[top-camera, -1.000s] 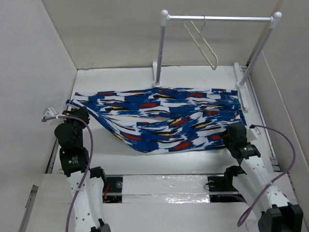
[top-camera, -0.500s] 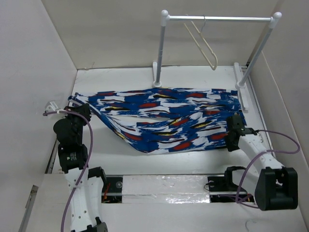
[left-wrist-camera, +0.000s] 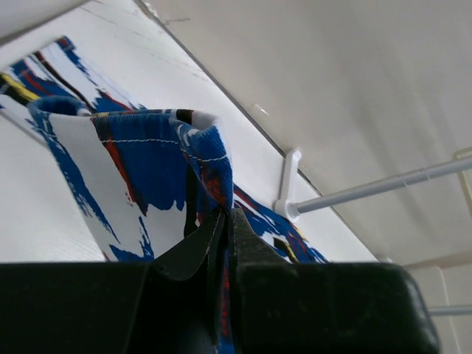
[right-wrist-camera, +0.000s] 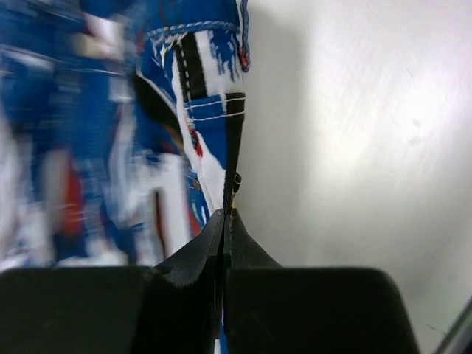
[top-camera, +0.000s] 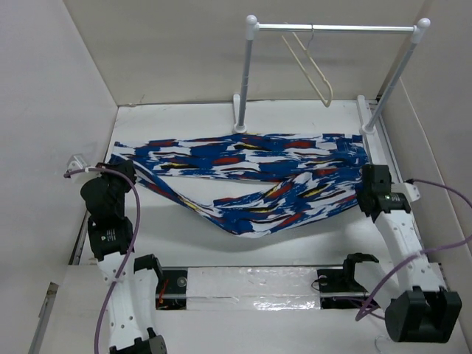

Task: Place the trousers on the hanger
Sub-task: Fold the trousers at the center of the board.

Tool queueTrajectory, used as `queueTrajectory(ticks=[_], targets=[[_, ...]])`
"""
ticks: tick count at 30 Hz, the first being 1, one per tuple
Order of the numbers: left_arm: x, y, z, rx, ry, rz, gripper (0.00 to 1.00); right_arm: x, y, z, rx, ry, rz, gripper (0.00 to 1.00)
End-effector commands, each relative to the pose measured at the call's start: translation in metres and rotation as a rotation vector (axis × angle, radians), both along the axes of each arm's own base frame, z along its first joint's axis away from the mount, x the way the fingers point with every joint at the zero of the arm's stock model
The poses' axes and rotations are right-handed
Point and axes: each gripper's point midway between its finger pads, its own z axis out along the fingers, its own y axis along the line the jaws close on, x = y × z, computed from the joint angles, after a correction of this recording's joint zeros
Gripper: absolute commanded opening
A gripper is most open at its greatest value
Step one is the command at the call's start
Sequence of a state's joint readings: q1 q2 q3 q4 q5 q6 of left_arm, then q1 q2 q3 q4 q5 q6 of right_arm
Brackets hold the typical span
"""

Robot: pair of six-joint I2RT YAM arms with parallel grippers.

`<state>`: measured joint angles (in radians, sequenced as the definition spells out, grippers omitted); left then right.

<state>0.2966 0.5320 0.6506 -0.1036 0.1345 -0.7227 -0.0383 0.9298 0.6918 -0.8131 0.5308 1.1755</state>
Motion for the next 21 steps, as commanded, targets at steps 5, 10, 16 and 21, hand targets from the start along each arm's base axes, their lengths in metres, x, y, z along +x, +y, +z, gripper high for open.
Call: queueTrajectory(ticks=[5, 10, 16, 21], targets=[[-0.037, 0.039, 0.075, 0.127, -0.11, 0.253, 0.0, -0.031, -0.022, 0.094, -0.19, -0.142, 0.057, 0.0], [-0.045, 0.041, 0.072, 0.128, -0.076, 0.275, 0.0, -0.058, -0.022, 0.128, -0.262, -0.169, 0.141, 0.0], [-0.036, 0.047, 0.055, 0.135, -0.022, 0.297, 0.0, -0.037, -0.019, 0.167, -0.367, -0.21, 0.298, 0.0], [-0.01, 0.054, 0.013, 0.102, 0.099, 0.288, 0.0, 0.017, -0.022, 0.159, -0.384, -0.135, 0.348, 0.0]])
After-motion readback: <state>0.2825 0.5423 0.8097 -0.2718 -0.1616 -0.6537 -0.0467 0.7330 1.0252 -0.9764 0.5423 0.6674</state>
